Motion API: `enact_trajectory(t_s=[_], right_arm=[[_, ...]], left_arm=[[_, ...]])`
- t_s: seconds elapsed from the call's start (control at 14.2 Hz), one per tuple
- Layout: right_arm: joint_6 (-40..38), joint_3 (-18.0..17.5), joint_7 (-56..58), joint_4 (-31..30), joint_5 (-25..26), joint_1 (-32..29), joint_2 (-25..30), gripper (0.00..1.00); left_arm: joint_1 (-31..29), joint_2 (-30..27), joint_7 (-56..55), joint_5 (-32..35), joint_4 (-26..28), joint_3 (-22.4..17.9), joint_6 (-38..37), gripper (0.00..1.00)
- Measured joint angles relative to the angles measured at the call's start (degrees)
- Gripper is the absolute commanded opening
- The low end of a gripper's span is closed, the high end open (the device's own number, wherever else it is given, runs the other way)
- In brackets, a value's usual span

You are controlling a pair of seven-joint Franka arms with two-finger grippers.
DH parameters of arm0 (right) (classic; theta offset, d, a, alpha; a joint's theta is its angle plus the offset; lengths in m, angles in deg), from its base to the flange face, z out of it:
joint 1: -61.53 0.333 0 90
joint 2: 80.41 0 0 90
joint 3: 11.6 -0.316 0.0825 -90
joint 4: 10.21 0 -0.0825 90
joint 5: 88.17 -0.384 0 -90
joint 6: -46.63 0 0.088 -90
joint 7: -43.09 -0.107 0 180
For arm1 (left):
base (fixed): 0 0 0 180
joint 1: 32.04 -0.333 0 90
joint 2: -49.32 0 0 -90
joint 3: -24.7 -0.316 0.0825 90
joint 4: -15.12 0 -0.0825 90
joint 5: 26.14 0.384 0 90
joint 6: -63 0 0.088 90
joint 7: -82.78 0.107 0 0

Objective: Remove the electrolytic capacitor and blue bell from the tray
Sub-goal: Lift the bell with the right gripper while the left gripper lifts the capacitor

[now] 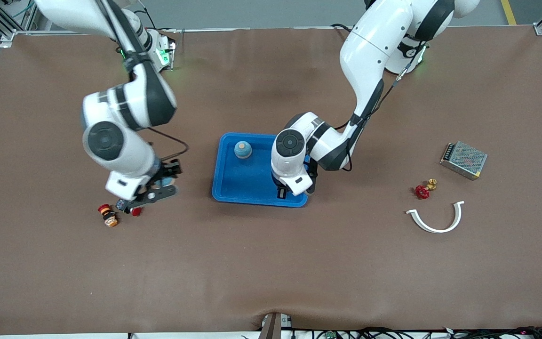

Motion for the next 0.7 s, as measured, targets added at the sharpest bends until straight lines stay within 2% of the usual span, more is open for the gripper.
enact_trajectory(t_s=[0.21,0.42,0.7], right_arm=[[-0.01,0.15,14.92,-0.31,0.01,-8.05,-0.01,0.33],[0.04,0.15,26.16,-1.69,0.01,-14.69,-0.09,0.33],[2.22,0.11,35.96,-5.63,0.01,-20.18,-0.40,0.33]], left_arm=[[0.02,-0.68,3.23,0.05,-2.82,0.05,-6.18,0.00],[-0.28,-2.63,7.17,0.09,-3.87,-0.02,-9.16,0.00],[-2.29,-5.20,23.05,0.22,-3.95,-0.20,-10.17,0.00]])
